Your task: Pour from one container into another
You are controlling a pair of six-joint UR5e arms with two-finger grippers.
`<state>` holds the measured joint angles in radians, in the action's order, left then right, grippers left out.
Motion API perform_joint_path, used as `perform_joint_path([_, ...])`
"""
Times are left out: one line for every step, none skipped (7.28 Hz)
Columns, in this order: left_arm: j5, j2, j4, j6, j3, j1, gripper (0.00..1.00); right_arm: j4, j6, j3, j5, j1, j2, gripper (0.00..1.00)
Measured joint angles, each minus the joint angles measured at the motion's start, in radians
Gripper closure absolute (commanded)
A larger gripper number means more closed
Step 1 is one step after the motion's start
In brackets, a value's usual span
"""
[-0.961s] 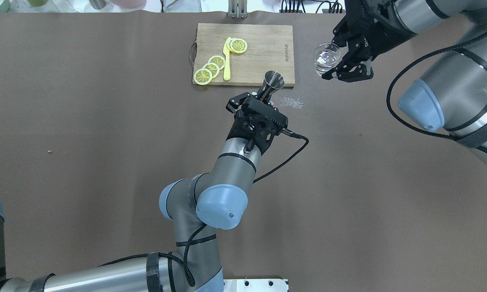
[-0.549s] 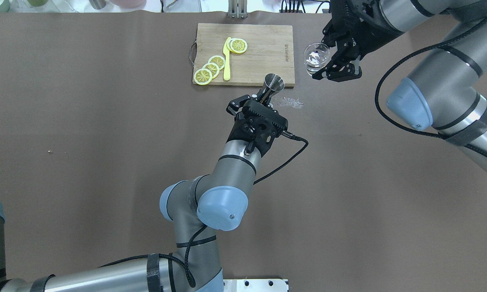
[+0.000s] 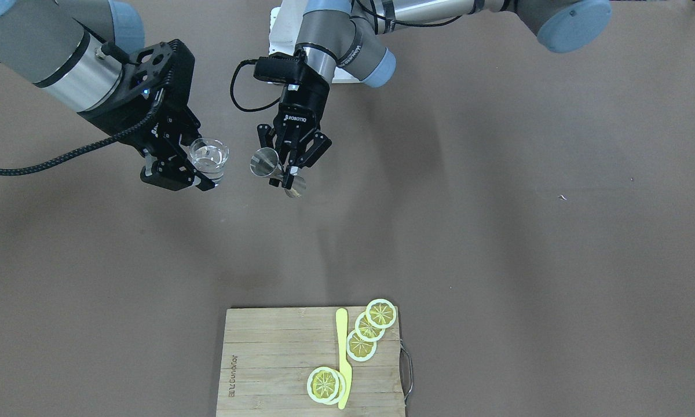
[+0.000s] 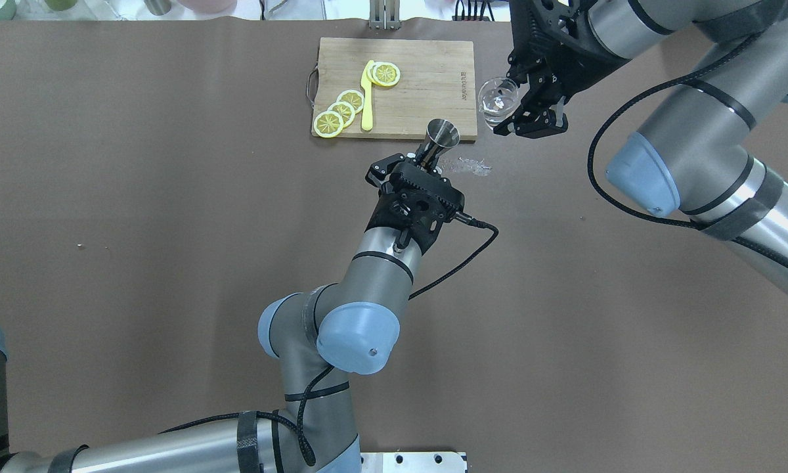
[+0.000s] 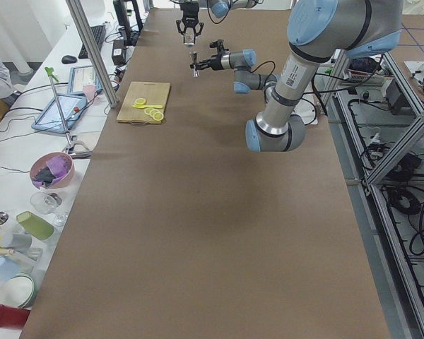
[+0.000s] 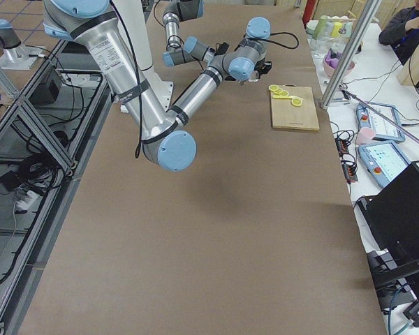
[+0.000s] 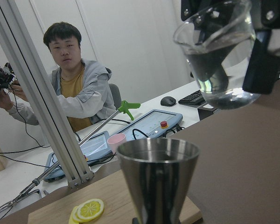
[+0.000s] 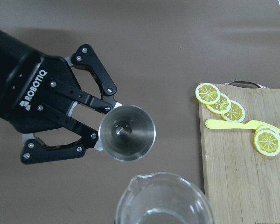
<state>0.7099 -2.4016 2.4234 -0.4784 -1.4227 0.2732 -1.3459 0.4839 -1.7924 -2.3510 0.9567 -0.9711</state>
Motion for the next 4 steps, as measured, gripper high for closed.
perform_joint_path([-0.002, 0.000, 0.006, 0.001, 0.000, 0.000, 1.00, -0.011, 0.002, 0.017, 0.013, -0.001, 0.021, 1.00])
perform_joint_path([-0.004, 0.002, 0.016, 0.002, 0.001, -0.001, 1.00, -0.027, 0.009, 0.030, 0.023, -0.003, 0.041, 1.00])
perform_joint_path([-0.006, 0.006, 0.023, 0.001, 0.005, -0.001, 1.00, -0.046, 0.024, 0.035, 0.031, -0.005, 0.056, 1.00])
perform_joint_path([-0.007, 0.009, 0.029, 0.000, 0.008, -0.002, 1.00, -0.063, 0.038, 0.032, 0.042, -0.008, 0.065, 1.00])
